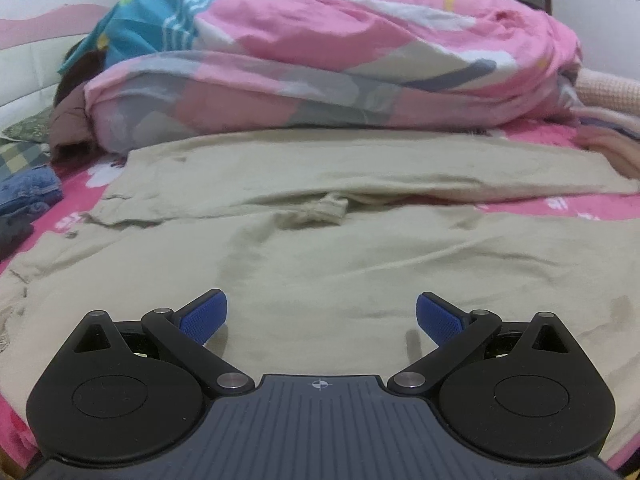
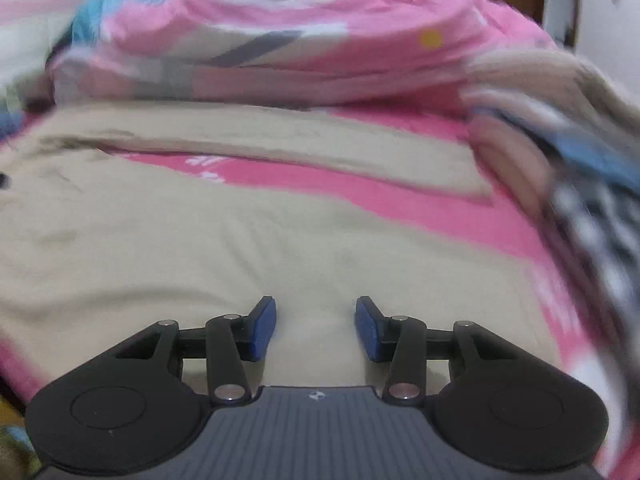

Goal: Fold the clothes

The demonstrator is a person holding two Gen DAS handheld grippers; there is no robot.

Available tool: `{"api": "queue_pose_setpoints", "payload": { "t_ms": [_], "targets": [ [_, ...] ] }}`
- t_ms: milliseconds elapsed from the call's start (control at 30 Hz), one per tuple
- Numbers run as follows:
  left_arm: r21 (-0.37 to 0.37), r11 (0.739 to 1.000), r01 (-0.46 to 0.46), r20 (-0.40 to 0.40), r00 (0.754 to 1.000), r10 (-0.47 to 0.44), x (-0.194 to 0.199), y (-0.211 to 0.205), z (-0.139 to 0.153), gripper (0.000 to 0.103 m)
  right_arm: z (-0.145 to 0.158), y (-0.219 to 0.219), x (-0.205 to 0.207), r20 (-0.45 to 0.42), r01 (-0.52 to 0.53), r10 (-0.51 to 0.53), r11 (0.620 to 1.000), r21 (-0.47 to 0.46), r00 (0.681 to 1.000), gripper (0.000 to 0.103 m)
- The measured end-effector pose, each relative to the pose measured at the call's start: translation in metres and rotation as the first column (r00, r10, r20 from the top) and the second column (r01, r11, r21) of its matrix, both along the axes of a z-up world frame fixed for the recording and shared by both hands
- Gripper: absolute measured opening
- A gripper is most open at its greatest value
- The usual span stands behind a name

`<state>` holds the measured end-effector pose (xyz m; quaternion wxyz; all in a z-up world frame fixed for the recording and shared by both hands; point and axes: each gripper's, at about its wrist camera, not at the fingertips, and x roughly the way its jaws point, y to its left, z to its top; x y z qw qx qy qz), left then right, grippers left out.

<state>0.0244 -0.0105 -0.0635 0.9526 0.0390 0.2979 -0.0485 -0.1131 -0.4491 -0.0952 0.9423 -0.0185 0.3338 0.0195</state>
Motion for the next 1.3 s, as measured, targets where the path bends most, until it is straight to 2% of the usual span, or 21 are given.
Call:
{"api": "queue_pose_setpoints", "payload": {
  "t_ms": [67, 167, 267, 333, 400, 467, 500, 533, 567, 600, 667, 700, 767, 833, 933, 1000, 1067, 1100, 1200, 1233, 1300],
  "targets": [
    [-0.001, 1.0, -0.006, -0.007, 1.0, 0.006, 0.0, 0.002, -0.001, 0.102, 0.008, -0.023, -0.032, -0.027, 0.018, -0.017, 0.999, 0.033, 1.0, 0.046],
    [-0.002, 1.0, -0.015, -0.017, 1.0, 0.015, 0.001, 0.006, -0.002, 0.102, 0.024, -0.036, -0.04, -0.097, 0.077, -0.081, 0.996, -0.046, 0.992, 0.047],
    [-0.003, 1.0, -0.024, -0.027, 0.999, 0.024, 0.002, 0.009, -0.003, 0.102, 0.038, -0.04, -0.018, -0.001, 0.079, -0.079, 0.997, 0.007, 0.997, 0.047],
    [-0.003, 1.0, -0.023, -0.024, 0.999, 0.023, 0.001, 0.01, -0.002, 0.102, 0.036, -0.036, 0.009, 0.048, 0.055, -0.056, 0.998, 0.031, 0.997, 0.047],
    [-0.003, 1.0, -0.023, -0.024, 0.999, 0.023, 0.002, 0.01, -0.003, 0.102, 0.026, -0.041, 0.03, 0.027, 0.054, -0.055, 0.998, 0.042, 0.998, 0.047],
    [-0.002, 1.0, -0.022, -0.026, 0.999, 0.022, 0.003, 0.011, -0.005, 0.102, 0.009, -0.061, 0.025, -0.019, 0.092, -0.091, 0.995, 0.047, 0.996, 0.047],
    [-0.001, 1.0, -0.02, -0.028, 0.999, 0.02, 0.003, 0.011, -0.007, 0.102, 0.005, -0.077, 0.011, -0.004, 0.115, -0.115, 0.99, 0.083, 0.993, 0.047],
    [-0.001, 1.0, -0.018, -0.03, 0.999, 0.018, 0.004, 0.011, -0.008, 0.102, 0.006, -0.094, -0.008, 0.012, 0.163, -0.166, 0.977, 0.134, 0.986, 0.043],
    [0.0, 1.0, -0.015, -0.032, 0.999, 0.015, 0.005, 0.012, -0.009, 0.102, 0.008, -0.111, -0.025, 0.01, 0.228, -0.233, 0.957, 0.181, 0.972, 0.03],
    [0.003, 1.0, -0.012, -0.033, 0.999, 0.012, 0.006, 0.011, -0.011, 0.102, 0.009, -0.127, -0.042, 0.004, 0.29, -0.299, 0.929, 0.227, 0.954, 0.033],
    [0.014, 1.0, -0.001, -0.032, 0.999, 0.002, 0.008, 0.01, -0.011, 0.102, 0.015, -0.142, -0.061, -0.022, 0.439, -0.446, 0.87, 0.224, 0.895, 0.039],
    [0.019, 1.0, 0.001, -0.032, 0.999, -0.001, 0.008, 0.009, -0.011, 0.102, 0.021, -0.136, -0.063, -0.007, 0.451, -0.461, 0.865, 0.221, 0.888, 0.038],
    [0.022, 1.0, 0.0, -0.035, 0.999, 0.001, 0.009, 0.008, -0.01, 0.102, 0.039, -0.107, -0.06, 0.058, 0.39, -0.412, 0.892, 0.228, 0.909, 0.039],
    [0.022, 1.0, -0.006, -0.042, 0.999, 0.007, 0.009, 0.008, -0.01, 0.102, 0.053, -0.064, -0.049, 0.103, 0.271, -0.298, 0.939, 0.213, 0.949, 0.039],
    [0.024, 1.0, -0.012, -0.047, 0.999, 0.013, 0.008, 0.008, -0.009, 0.102, 0.051, 0.009, -0.009, 0.073, 0.058, -0.07, 0.986, 0.158, 0.995, 0.039],
    [0.031, 1.0, -0.005, -0.045, 0.999, 0.007, 0.007, 0.009, -0.009, 0.102, 0.037, 0.046, 0.008, -0.008, -0.013, 0.014, 0.998, 0.065, 1.0, 0.039],
    [0.039, 0.999, 0.003, -0.041, 0.999, -0.001, 0.006, 0.01, -0.009, 0.102, 0.022, 0.068, 0.004, -0.08, -0.035, 0.033, 0.999, -0.029, 0.996, 0.039],
    [0.042, 0.999, 0.007, -0.039, 0.999, -0.005, 0.006, 0.011, -0.01, 0.102, 0.022, 0.07, -0.006, -0.1, -0.047, 0.043, 0.998, -0.037, 0.994, 0.039],
    [0.044, 0.999, 0.016, -0.034, 0.999, -0.015, 0.006, 0.014, -0.01, 0.102, 0.036, 0.062, -0.027, -0.251, -0.087, 0.091, 0.996, 0.027, 0.964, 0.041],
    [0.044, 0.999, 0.018, -0.032, 0.999, -0.017, 0.006, 0.015, -0.01, 0.102, 0.039, 0.064, -0.03, -0.275, -0.084, 0.087, 0.996, 0.023, 0.958, 0.041],
    [0.047, 0.999, 0.018, -0.032, 0.999, -0.017, 0.005, 0.016, -0.009, 0.102, 0.047, 0.071, -0.019, -0.237, -0.05, 0.053, 0.999, 0.018, 0.97, 0.042]
  ]
}}
